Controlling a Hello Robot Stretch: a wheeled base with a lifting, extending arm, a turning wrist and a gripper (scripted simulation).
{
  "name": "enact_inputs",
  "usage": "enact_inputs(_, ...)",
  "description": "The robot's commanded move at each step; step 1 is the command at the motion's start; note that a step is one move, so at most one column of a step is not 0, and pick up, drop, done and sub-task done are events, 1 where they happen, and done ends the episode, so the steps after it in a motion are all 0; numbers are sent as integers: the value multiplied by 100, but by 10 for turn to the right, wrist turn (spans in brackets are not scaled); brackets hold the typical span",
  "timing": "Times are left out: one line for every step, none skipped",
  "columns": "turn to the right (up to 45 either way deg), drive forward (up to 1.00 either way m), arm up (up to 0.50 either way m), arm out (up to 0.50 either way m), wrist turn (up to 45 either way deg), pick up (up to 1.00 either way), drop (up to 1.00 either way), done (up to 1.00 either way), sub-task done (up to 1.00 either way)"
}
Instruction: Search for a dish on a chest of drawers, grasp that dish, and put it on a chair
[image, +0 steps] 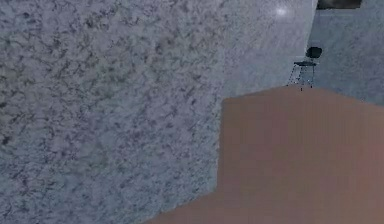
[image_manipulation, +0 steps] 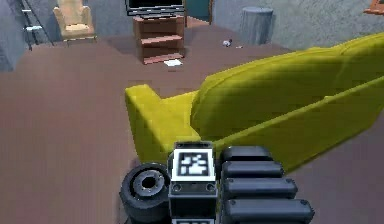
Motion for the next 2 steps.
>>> enact_inputs(150, 0, 0, 0, 0, 0, 0, 0, 0)
enact_inputs(0, 40, 0, 0, 0, 0, 0, 0, 0)
